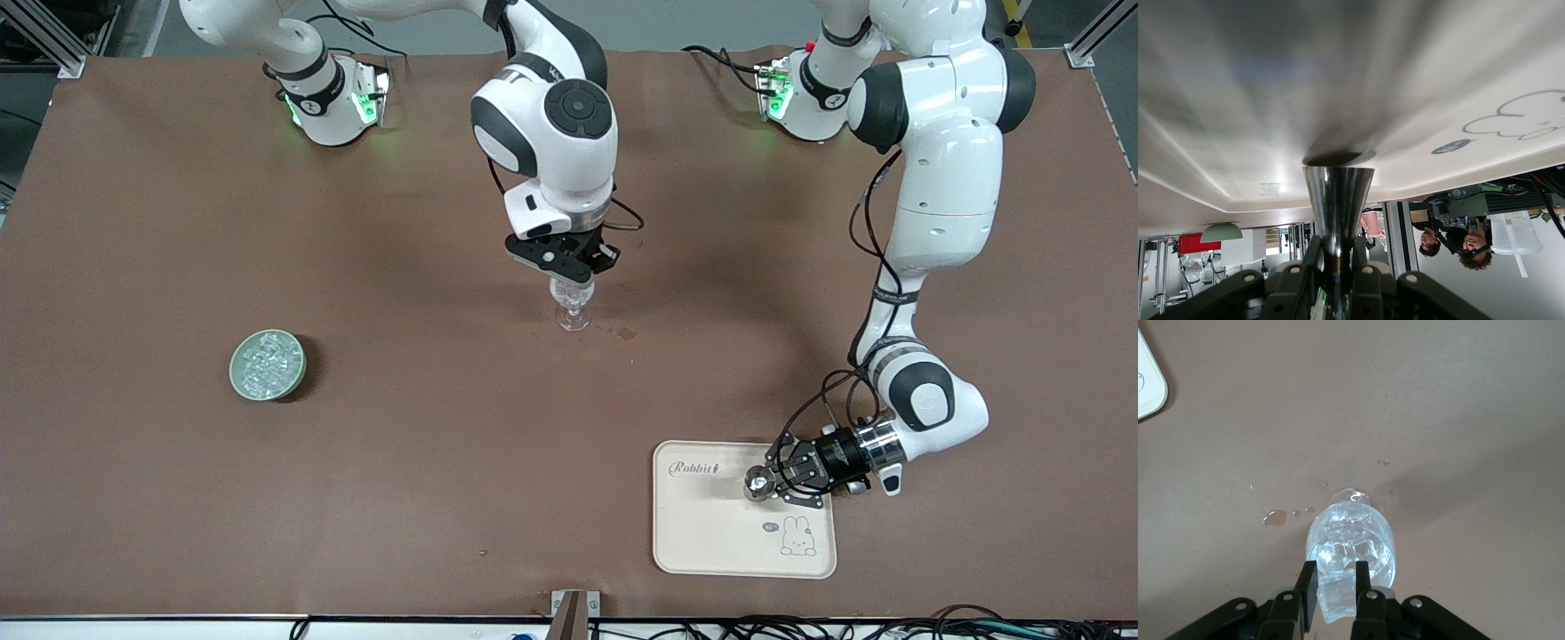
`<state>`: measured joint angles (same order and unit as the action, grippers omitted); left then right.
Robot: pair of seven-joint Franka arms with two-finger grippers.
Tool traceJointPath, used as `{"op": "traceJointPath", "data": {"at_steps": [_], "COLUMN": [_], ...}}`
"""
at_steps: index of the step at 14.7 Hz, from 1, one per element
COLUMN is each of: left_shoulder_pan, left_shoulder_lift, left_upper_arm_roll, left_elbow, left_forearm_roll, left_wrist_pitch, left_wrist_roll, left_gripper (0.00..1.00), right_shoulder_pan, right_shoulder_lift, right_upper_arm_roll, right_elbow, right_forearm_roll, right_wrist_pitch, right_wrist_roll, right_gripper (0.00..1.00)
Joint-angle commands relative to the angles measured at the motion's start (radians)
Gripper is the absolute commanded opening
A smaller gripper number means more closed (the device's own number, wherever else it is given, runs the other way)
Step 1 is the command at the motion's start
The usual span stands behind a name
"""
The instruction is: Pour wine and add ice with both arms
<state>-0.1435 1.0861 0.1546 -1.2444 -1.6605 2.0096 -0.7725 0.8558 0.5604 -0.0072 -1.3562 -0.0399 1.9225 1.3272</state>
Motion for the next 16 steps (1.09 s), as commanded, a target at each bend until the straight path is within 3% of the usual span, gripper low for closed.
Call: {"op": "traceJointPath", "data": {"at_steps": [1, 3, 6, 10, 12, 15, 16], "left_shoulder_pan": [0.013, 0.022, 0.024, 0.031, 0.050, 0.051, 0.053], "left_shoulder_lift": [0.015, 0.015, 0.011, -0.008, -0.014, -0.014, -0.012], "left_upper_arm_roll": [0.002, 0.005, 0.007, 0.011, 0.017, 0.115, 0.158], "left_elbow": [0.019, 0.017, 0.011, 0.008, -0.009, -0.010, -0.010], "left_forearm_roll": [-0.032, -0.028, -0.028, -0.016, -0.012, -0.012, -0.010], "left_wrist_pitch": [-0.038, -0.087, -0.095, -0.113, -0.200, -0.387, -0.473], "left_wrist_roll": [0.013, 0.025, 0.035, 0.035, 0.036, 0.036, 0.036], "left_gripper": [0.22, 0.96, 1.00, 1.00, 1.00, 1.00, 1.00], "right_shoulder_pan": [0.009, 0.009, 0.008, 0.008, -0.003, -0.044, -0.069], "right_shoulder_lift": [0.007, 0.007, 0.007, 0.006, -0.007, -0.089, -0.129], "right_upper_arm_roll": [-0.007, -0.007, -0.005, -0.005, -0.007, -0.020, -0.020], "right_elbow": [0.011, 0.011, 0.012, 0.014, 0.016, 0.017, 0.017], "right_forearm_roll": [-0.012, -0.012, -0.011, -0.011, -0.011, -0.012, -0.011], "right_wrist_pitch": [-0.003, -0.005, -0.008, -0.010, -0.014, -0.095, -0.132], "right_wrist_roll": [0.012, 0.009, 0.009, 0.003, 0.000, -0.043, -0.081], "right_gripper": [0.13, 0.24, 0.50, 0.58, 0.64, 0.95, 1.00]}}
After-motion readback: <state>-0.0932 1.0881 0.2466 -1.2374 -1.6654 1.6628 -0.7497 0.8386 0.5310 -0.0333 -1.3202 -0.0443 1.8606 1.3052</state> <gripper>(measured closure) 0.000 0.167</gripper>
